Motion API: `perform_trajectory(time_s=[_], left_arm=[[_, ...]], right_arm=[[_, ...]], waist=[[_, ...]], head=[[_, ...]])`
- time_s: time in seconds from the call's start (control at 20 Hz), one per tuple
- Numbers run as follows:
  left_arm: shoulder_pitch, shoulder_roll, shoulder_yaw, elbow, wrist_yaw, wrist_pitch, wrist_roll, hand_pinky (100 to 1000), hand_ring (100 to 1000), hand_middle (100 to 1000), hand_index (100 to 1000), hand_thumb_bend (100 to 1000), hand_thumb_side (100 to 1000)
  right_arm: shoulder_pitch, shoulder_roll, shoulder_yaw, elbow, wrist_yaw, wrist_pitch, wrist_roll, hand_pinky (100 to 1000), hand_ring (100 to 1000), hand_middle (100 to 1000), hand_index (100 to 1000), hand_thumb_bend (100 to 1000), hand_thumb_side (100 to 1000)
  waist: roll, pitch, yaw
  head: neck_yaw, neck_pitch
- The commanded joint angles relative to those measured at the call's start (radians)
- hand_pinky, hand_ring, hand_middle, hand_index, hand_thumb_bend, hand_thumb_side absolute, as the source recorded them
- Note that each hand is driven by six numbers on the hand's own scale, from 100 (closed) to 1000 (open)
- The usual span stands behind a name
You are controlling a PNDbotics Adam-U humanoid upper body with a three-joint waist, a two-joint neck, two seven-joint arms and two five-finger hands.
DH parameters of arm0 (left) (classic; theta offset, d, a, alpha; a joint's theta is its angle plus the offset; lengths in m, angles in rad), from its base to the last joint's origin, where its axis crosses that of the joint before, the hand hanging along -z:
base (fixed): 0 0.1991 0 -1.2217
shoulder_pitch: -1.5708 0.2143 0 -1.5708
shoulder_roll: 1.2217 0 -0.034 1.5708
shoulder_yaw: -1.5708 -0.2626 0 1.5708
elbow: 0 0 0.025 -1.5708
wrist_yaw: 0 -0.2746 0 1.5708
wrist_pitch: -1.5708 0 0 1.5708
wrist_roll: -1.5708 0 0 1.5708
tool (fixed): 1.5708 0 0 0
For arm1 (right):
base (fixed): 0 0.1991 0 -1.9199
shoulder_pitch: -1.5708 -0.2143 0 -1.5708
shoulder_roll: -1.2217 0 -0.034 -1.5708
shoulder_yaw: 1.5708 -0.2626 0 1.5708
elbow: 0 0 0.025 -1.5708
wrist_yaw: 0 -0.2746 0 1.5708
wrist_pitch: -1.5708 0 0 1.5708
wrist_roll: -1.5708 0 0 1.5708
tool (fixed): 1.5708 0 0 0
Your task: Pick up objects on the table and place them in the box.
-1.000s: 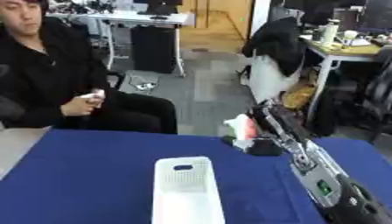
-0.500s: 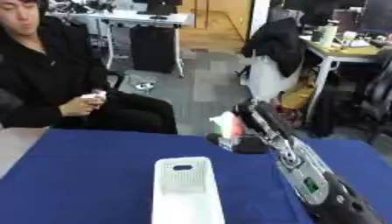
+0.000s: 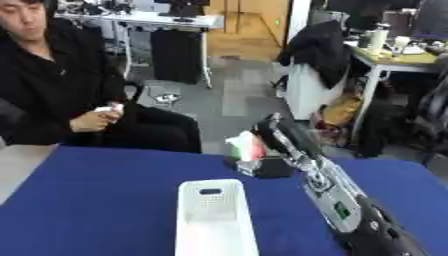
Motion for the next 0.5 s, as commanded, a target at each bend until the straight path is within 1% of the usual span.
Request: perform_trajectory(time_s=[0.05,0.35,0.5], left_arm=[[-0.022,0.004,0.007,-0.024,0.000,0.003,-0.001,518,604,476,717,132,811],[-0.024,0.001,0.005,-0.026,0.004,0.005,-0.004,519,605,477,718,132,812],[-0.025,0.000,0.005,-0.027,0.006,0.006,-0.003,519,605,477,718,132,812]], right_arm=[[-0.030,-0.001,0.005,-0.001,0.012,-0.010,0.012,100,100,171,435,660,576],[-0.038,0.018,0.024,0.008,0.023,-0.024,0.030,100,100,171,436,660,578],[-0.039,0.023,0.041,-0.004,0.015,-0.035,0.044,100,100,171,435,659,579]], waist=[[0.003,-0.011,0.002],[0.003,-0.012,0.005],[0.002,-0.012,0.006]], head=[[-0.020,-0.019],[-0.021,-0.024],[-0.021,-0.024]])
